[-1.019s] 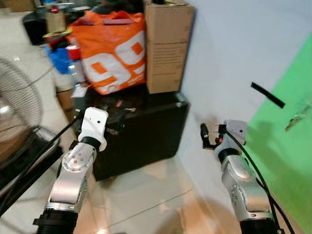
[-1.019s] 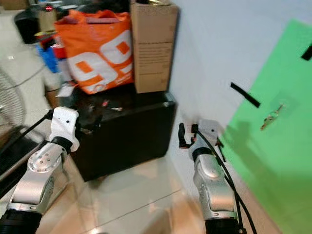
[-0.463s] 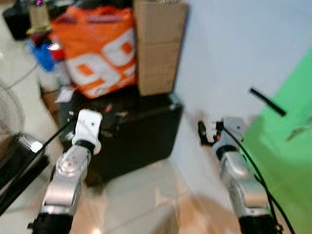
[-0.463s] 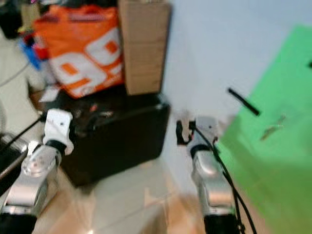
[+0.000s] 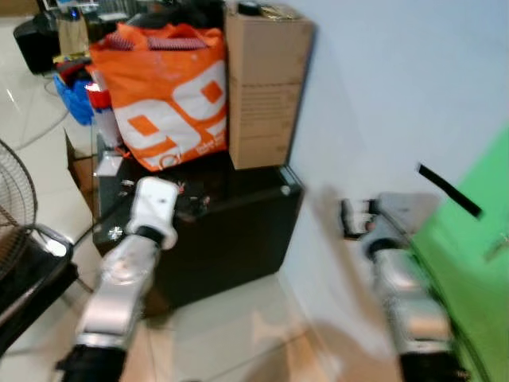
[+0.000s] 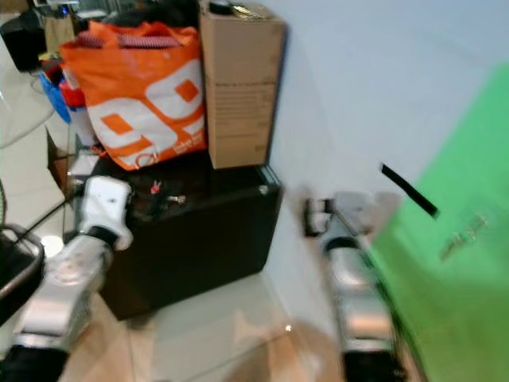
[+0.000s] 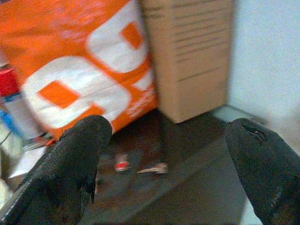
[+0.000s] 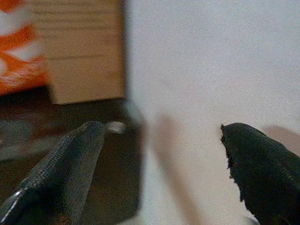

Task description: Hang keys on a hook

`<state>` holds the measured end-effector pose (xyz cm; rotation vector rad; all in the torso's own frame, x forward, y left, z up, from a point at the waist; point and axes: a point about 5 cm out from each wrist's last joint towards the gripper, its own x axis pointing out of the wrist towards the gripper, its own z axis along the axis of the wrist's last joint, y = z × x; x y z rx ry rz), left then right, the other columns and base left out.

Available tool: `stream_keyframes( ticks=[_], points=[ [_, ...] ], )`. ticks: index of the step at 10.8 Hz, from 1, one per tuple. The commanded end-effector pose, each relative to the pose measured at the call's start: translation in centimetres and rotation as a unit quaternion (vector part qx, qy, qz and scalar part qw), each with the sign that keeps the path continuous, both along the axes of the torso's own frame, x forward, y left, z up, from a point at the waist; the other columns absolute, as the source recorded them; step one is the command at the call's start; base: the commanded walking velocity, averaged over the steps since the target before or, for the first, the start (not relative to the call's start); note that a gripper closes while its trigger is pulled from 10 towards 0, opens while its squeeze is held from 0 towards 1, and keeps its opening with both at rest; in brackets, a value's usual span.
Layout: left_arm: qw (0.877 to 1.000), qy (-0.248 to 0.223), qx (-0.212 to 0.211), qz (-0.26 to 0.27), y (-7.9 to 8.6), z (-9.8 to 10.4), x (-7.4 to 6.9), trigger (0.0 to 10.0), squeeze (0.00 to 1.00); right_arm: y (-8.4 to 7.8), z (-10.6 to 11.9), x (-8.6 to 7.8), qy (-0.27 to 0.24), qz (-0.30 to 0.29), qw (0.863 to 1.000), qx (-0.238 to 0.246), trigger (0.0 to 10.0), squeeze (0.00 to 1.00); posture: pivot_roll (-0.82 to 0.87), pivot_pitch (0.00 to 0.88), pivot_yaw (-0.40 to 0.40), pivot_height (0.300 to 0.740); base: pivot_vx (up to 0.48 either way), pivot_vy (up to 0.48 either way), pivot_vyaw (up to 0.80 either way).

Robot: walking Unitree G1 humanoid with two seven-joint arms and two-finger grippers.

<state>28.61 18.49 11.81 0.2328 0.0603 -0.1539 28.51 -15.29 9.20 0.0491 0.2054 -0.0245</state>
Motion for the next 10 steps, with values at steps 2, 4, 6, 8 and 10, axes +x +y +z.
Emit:
stream_keyframes(
  ticks=[2,4,6,8,10],
  points=[
    [1.0,-0.002,-0.002,-0.011,-0.6,0.1,0.1,10.0,0.0,-0.9,0.4,0.2,-0.004,-0.007,1.0,-0.02,10.0,1.0,0.0,0.0,-0.052,0.74,0.364,0.0,0.0],
    [1.0,-0.001,0.009,-0.019,-0.4,0.3,0.2,10.0,0.0,-0.4,0.1,0.2,-0.002,0.008,1.0,-0.02,10.0,1.0,0.02,0.0,-0.043,0.74,0.358,0.0,0.0],
    [1.0,-0.003,0.012,-0.02,-0.3,0.4,0.3,10.0,0.0,0.1,0.0,0.3,0.001,0.033,0.999,-0.025,10.0,1.0,0.02,0.0,-0.054,0.74,0.352,0.0,0.72],
    [1.0,-0.002,0.011,-0.02,-0.4,0.2,0.0,10.0,0.0,0.3,-0.1,0.5,0.004,0.047,0.998,-0.03,10.0,1.0,0.03,0.0,-0.06,0.74,0.352,0.0,0.8],
    [1.0,-0.002,0.012,-0.019,-0.3,0.2,0.0,10.0,0.0,0.3,-0.3,0.6,0.011,0.061,0.997,-0.04,10.0,1.0,0.04,0.0,-0.066,0.74,0.352,0.0,0.8]
  ],
)
